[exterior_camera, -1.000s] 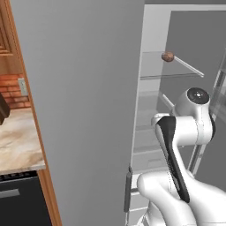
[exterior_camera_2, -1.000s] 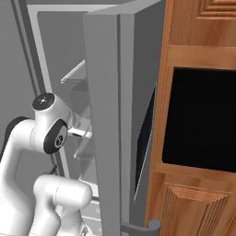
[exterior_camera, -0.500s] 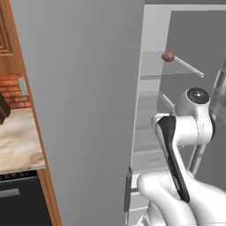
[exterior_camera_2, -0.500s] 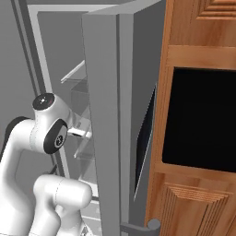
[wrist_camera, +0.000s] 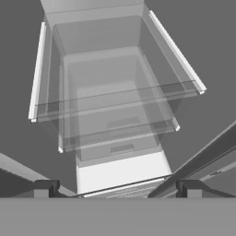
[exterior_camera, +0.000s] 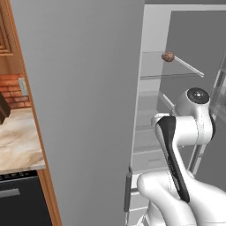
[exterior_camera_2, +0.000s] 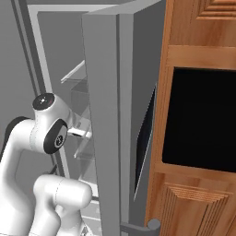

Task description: Pick the egg and butter from the fridge and place them by the bowl for mixing.

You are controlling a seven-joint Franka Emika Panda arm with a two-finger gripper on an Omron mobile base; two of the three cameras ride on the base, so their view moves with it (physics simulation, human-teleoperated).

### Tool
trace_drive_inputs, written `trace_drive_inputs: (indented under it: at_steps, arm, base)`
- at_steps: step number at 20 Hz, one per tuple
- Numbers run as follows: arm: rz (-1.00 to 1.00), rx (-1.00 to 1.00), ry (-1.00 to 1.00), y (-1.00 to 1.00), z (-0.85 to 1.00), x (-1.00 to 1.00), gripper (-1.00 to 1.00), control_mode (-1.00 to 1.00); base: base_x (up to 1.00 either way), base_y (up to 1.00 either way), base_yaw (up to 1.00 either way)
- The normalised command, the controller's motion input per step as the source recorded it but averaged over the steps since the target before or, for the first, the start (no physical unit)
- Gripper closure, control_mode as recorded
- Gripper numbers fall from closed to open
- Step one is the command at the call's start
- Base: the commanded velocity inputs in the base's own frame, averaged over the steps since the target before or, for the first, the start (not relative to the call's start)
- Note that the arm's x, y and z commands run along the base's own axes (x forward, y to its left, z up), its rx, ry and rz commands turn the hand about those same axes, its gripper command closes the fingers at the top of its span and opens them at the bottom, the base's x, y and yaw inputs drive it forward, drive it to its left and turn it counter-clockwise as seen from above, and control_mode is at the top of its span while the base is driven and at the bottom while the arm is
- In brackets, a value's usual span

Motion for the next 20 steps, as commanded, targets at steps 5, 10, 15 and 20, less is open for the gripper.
trace_drive_inputs:
  at_steps: [5, 10, 15, 20]
  arm:
    - [0.0, 0.0, -0.01, 0.02, 0.02, 0.0, -1.0, -1.0]
    - [0.0, 0.0, -0.19, 0.05, 0.23, 0.0, -1.0, -1.0]
    - [-0.02, 0.0, -0.14, 0.0, 0.31, -0.01, -1.0, -1.0]
    - [-0.03, 0.01, -0.04, 0.1, 0.45, 0.0, -1.0, -1.0]
  base:
    - [-0.07, 0.02, 0.0]
    - [0.0, 0.0, 0.0]
    - [0.0, 0.0, 0.0]
    - [0.0, 0.0, 0.0]
